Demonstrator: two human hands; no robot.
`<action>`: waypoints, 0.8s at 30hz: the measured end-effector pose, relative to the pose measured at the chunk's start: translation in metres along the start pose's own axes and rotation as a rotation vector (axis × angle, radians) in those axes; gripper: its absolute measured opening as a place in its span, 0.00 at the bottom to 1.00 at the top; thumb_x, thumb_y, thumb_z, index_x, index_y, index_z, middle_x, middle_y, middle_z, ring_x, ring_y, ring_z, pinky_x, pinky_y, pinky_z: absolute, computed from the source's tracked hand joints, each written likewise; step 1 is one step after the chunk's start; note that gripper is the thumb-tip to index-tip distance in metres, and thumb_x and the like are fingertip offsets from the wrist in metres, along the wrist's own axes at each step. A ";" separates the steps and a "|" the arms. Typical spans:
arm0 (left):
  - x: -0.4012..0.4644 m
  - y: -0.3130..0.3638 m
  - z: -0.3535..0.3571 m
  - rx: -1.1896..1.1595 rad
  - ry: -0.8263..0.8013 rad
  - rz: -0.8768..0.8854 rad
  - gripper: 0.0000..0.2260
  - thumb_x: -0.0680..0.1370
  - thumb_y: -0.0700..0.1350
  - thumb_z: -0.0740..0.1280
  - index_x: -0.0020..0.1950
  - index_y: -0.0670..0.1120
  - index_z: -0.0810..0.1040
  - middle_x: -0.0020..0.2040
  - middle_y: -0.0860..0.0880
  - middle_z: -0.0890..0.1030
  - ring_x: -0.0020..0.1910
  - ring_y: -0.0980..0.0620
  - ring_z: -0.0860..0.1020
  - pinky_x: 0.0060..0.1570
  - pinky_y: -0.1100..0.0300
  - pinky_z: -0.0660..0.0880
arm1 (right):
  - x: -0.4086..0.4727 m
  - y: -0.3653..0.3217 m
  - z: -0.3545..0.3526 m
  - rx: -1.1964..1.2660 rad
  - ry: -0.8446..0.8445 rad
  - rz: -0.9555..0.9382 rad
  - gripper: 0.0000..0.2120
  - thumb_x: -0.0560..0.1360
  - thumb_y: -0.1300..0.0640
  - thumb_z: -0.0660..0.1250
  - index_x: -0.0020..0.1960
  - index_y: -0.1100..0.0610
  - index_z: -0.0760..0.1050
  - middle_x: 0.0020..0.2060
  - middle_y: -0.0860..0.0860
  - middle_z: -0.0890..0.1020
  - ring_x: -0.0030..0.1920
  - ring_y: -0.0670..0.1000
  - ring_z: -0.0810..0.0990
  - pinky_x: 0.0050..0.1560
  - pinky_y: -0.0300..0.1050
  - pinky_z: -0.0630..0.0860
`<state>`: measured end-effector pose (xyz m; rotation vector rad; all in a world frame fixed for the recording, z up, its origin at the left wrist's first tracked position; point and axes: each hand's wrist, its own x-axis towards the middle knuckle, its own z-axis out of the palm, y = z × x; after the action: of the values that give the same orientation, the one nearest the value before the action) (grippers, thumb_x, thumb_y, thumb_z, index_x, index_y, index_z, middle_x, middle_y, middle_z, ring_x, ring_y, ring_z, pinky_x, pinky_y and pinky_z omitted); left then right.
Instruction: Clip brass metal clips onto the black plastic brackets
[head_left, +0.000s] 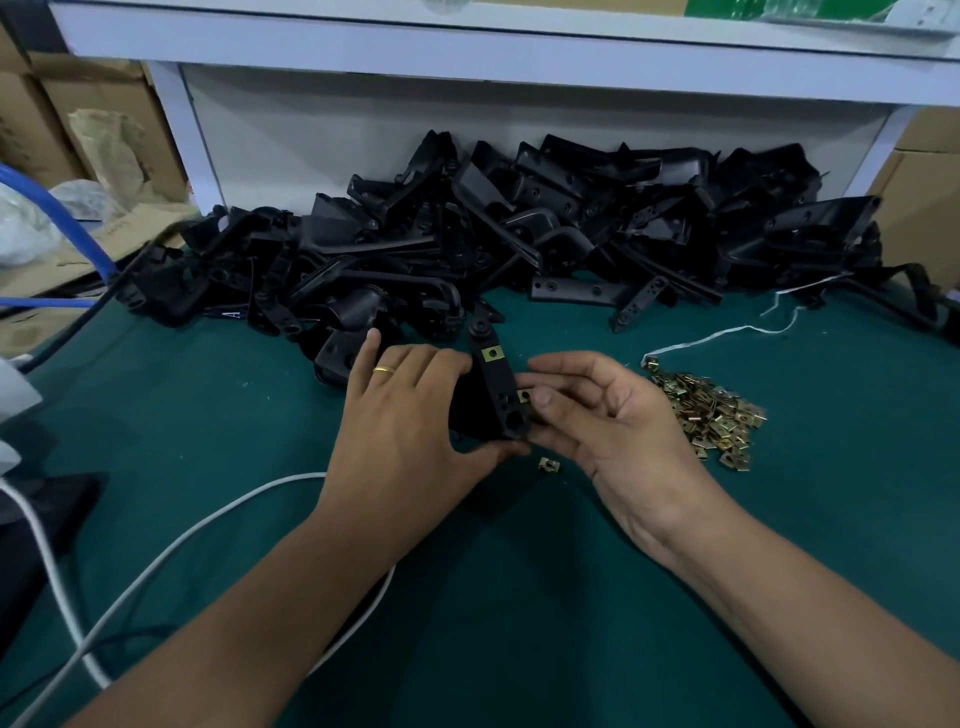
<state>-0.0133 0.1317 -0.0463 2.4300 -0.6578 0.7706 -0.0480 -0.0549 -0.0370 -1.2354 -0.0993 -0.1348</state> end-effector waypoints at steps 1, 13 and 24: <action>0.000 0.000 0.000 -0.003 0.002 0.001 0.28 0.68 0.70 0.69 0.57 0.50 0.76 0.54 0.54 0.80 0.62 0.48 0.77 0.78 0.41 0.58 | 0.000 0.000 -0.001 0.005 0.003 -0.009 0.11 0.78 0.69 0.68 0.60 0.65 0.77 0.53 0.59 0.87 0.52 0.53 0.87 0.50 0.44 0.84; 0.000 -0.001 0.000 0.012 -0.034 0.013 0.30 0.68 0.70 0.70 0.59 0.50 0.76 0.55 0.55 0.80 0.64 0.49 0.75 0.78 0.40 0.57 | 0.001 0.003 -0.005 -0.019 0.008 -0.024 0.15 0.72 0.65 0.73 0.58 0.65 0.79 0.52 0.60 0.87 0.52 0.55 0.87 0.51 0.46 0.84; 0.000 0.000 -0.005 0.105 -0.069 0.030 0.27 0.69 0.66 0.72 0.62 0.52 0.75 0.58 0.55 0.79 0.67 0.49 0.72 0.76 0.32 0.53 | -0.002 -0.001 -0.002 -0.108 -0.001 0.005 0.09 0.75 0.72 0.71 0.55 0.66 0.79 0.46 0.58 0.88 0.48 0.54 0.88 0.46 0.44 0.85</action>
<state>-0.0149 0.1346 -0.0427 2.5567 -0.6981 0.7538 -0.0500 -0.0572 -0.0370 -1.3438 -0.0910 -0.1368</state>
